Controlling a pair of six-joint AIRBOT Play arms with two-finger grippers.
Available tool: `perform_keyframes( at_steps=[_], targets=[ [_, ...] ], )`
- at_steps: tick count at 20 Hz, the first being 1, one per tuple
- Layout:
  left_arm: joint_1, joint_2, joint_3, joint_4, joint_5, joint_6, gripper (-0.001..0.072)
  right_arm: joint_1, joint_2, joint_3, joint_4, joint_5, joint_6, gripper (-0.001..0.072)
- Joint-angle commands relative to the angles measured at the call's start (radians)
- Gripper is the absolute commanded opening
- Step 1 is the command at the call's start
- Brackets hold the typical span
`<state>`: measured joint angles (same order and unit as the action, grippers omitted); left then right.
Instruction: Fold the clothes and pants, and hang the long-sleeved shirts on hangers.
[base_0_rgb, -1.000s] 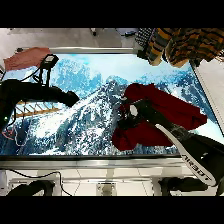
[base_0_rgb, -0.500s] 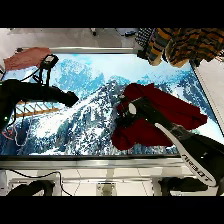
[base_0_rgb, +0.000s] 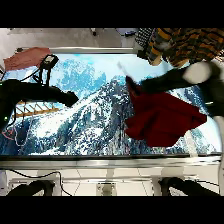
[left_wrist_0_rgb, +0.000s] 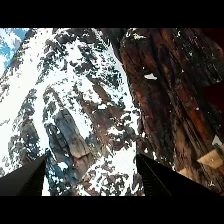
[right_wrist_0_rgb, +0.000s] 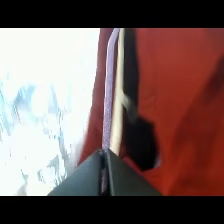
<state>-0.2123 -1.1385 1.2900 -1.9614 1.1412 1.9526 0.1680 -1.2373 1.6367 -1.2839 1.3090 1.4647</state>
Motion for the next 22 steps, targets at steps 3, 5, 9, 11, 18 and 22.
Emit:
perform_keyframes(
  at_steps=[3,5,9,11,18,22],
  targets=[
    [0.001,0.0,0.0,0.0,0.0,0.0,0.0657,-0.332,0.058,0.286,0.208,0.014,-0.019,0.0041],
    [0.001,0.0,0.0,0.0,0.0,0.0,0.0656,-0.431,0.058,0.391,0.255,-0.011,-0.004,0.0041],
    [0.001,0.0,0.0,0.0,0.0,0.0,0.0657,-0.518,0.056,0.429,0.305,0.098,-0.002,0.0045],
    [0.001,-0.002,0.0,0.0,0.0,0.0,0.0657,-0.486,0.056,0.29,0.278,0.204,-0.027,0.0227],
    [0.0,-0.014,0.0,0.0,0.001,0.0,0.0656,-0.111,0.045,-0.407,-0.034,-0.027,-0.202,0.0264],
    [0.0,-0.014,0.0,0.0,0.001,0.0,0.0657,0.044,-0.043,-0.608,-0.113,-0.248,-0.198,0.0319]
  ],
)
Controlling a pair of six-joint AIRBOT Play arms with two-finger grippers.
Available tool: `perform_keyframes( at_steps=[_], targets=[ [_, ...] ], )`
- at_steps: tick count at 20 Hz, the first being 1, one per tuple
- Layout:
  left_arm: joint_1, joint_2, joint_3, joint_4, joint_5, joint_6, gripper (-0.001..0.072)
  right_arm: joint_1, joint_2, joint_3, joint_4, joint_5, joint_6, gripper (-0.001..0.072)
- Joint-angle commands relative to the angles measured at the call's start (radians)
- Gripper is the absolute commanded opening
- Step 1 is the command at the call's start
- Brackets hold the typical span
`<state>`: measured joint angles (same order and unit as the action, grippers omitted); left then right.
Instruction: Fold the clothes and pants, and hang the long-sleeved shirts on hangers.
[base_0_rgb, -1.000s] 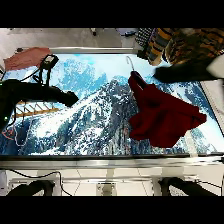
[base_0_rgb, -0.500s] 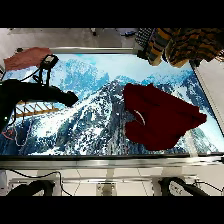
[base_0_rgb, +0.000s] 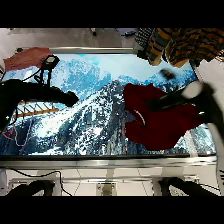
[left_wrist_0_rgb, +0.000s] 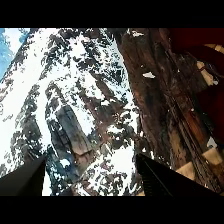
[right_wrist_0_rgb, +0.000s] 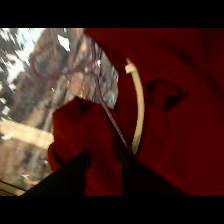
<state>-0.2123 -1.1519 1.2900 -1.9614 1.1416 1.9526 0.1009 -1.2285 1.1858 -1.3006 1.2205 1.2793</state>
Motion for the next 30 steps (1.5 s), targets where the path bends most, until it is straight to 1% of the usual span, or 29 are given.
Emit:
perform_keyframes(
  at_steps=[1,2,3,6,10,11,13,14,15,17,20,24,27,30],
  targets=[
    [0.0,-0.001,0.0,0.0,0.0,0.0,0.0656,0.121,-0.094,-0.166,-0.095,-0.171,-0.013,0.0379],
    [0.0,-0.001,0.0,0.0,0.0,0.0,0.0656,0.125,-0.14,-0.165,-0.095,-0.169,-0.015,0.0432],
    [0.0,-0.001,0.0,0.0,0.0,0.0,0.0657,0.124,-0.183,-0.163,-0.095,-0.166,-0.014,0.0447],
    [0.0,-0.001,0.0,0.001,0.0,0.0,0.0656,0.124,-0.256,-0.163,-0.089,-0.168,-0.024,0.0447],
    [0.0,-0.001,0.0,0.0,0.0,0.0,0.0657,0.124,-0.267,-0.163,-0.089,-0.217,-0.04,0.043],
    [0.0,-0.001,0.0,0.0,0.0,0.0,0.0657,0.124,-0.267,-0.163,-0.092,-0.227,-0.041,0.0381],
    [0.0,-0.001,0.0,0.001,0.0,0.0,0.0656,0.124,-0.273,-0.163,-0.097,-0.249,-0.04,0.0352],
    [0.001,-0.001,0.0,0.001,0.0,0.0,0.0656,0.124,-0.277,-0.163,-0.096,-0.253,-0.04,0.0318],
    [0.001,-0.001,0.0,0.001,0.0,0.0,0.0657,0.124,-0.28,-0.163,-0.094,-0.253,-0.04,0.0253],
    [0.001,-0.001,0.0,0.001,0.0,0.0,0.0657,0.124,-0.278,-0.16,-0.09,-0.232,-0.04,0.0043],
    [0.001,-0.001,0.0,0.001,0.0,0.0,0.0657,0.123,-0.248,-0.102,-0.088,-0.122,-0.041,0.0042],
    [0.001,-0.001,0.0,0.001,0.0,0.0,0.0657,0.118,-0.135,0.079,-0.057,-0.037,-0.04,0.0041],
    [0.001,-0.001,0.0,0.001,0.0,0.0,0.0656,0.057,-0.056,0.265,0.053,0.015,-0.041,0.0041],
    [0.0,-0.001,0.0,0.001,0.0,0.0,0.0657,-0.063,-0.007,0.441,0.161,0.028,-0.039,0.0041]
  ],
)
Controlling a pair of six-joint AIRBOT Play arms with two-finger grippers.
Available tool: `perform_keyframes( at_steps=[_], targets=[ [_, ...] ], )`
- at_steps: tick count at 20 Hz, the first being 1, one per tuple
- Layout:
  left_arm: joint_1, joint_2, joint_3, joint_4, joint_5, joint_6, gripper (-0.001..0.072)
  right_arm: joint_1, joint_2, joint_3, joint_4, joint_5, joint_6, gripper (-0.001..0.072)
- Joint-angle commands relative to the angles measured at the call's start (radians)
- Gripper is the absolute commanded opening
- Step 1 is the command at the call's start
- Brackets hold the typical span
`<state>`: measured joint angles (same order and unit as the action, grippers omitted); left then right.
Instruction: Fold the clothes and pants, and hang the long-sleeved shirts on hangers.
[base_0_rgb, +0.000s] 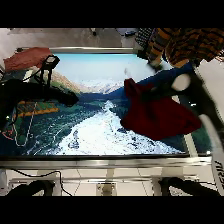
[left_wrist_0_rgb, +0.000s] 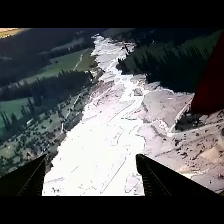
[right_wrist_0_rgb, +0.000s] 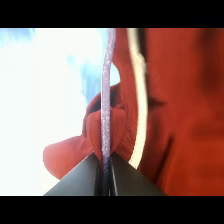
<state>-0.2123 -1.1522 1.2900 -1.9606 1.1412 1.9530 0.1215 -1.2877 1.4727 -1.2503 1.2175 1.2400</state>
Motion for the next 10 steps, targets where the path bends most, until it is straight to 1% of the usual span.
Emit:
perform_keyframes(
  at_steps=[1,4,7,10],
  targets=[
    [0.0,0.0,0.0,0.0,0.0,0.0,0.0657,-0.138,0.062,0.215,0.145,0.031,0.005,0.0041],
    [0.001,0.0,0.0,0.0,0.0,0.0,0.0656,-0.311,0.076,0.391,0.219,0.029,0.066,0.0041],
    [0.0,0.0,0.0,0.0,0.0,0.0,0.0657,-0.459,0.093,0.536,0.224,0.002,0.125,0.0041],
    [0.001,0.0,0.0,0.0,0.0,0.0,0.0657,-0.599,0.13,0.614,0.222,-0.069,0.192,0.0041]
  ],
)
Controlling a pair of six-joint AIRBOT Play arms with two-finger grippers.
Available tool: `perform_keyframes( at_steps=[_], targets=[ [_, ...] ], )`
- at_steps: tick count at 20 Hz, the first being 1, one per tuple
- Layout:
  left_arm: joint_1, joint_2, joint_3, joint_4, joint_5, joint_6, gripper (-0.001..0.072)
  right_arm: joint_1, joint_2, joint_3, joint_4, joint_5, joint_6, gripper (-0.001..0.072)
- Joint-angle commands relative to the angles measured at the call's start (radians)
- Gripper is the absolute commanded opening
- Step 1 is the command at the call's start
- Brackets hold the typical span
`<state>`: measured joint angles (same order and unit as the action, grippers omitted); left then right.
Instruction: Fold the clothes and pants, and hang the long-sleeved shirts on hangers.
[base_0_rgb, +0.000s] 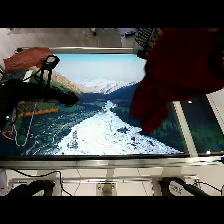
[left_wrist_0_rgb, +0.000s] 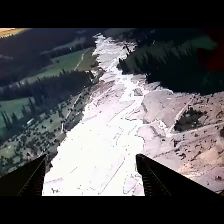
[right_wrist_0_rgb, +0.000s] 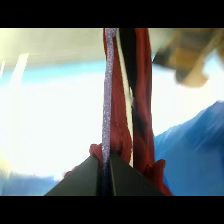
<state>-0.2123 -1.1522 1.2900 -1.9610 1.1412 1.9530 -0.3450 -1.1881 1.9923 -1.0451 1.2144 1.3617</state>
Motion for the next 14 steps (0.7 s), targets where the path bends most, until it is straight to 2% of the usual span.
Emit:
perform_keyframes(
  at_steps=[1,8,14],
  targets=[
    [0.0,0.0,0.0,0.0,0.0,0.0,0.0657,-0.177,0.048,0.095,0.012,-0.093,0.094,0.0041],
    [0.0,0.0,0.0,0.0,0.0,0.0,0.0656,-0.475,0.148,0.094,-0.066,-0.339,0.319,0.0041],
    [0.0,0.0,0.0,0.0,0.0,0.0,0.0657,-0.696,0.153,0.094,-0.069,-0.348,0.44,0.0041]
  ],
)
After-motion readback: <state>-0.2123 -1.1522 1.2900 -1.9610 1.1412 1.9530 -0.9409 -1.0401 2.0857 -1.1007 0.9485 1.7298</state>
